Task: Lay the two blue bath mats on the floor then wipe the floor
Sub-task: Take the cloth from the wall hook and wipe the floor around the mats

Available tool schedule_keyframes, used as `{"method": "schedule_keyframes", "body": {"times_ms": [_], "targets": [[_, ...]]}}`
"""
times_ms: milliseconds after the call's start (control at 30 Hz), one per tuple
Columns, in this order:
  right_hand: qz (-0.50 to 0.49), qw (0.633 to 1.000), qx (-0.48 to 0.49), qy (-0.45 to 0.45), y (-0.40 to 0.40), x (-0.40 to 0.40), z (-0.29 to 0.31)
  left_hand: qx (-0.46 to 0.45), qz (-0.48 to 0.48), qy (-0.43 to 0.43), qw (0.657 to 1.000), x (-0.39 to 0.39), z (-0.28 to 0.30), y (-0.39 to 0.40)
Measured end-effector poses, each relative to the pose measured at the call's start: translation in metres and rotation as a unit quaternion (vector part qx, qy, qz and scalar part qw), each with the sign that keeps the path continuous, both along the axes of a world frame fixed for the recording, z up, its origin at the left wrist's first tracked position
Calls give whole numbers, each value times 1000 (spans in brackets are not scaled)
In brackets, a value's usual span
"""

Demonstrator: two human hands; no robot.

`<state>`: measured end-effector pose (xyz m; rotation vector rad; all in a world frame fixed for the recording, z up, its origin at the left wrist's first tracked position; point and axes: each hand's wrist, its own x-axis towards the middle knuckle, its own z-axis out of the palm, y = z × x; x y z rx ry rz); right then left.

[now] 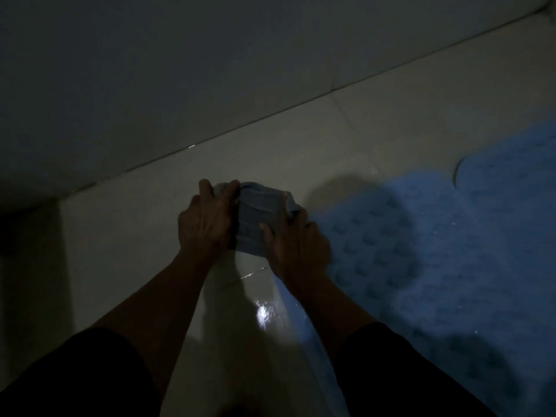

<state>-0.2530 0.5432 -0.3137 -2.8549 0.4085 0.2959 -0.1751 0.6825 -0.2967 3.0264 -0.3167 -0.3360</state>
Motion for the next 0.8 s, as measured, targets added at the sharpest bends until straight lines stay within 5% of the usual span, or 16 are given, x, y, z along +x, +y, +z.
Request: {"method": "schedule_keyframes", "body": {"times_ms": [467, 800], "targets": [[-214, 976, 6, 36, -91, 36, 5, -7, -186, -21, 982, 82, -13, -129], [-287, 958, 2, 21, -134, 37, 0, -44, -216, -22, 975, 85, -12, -181]]}}
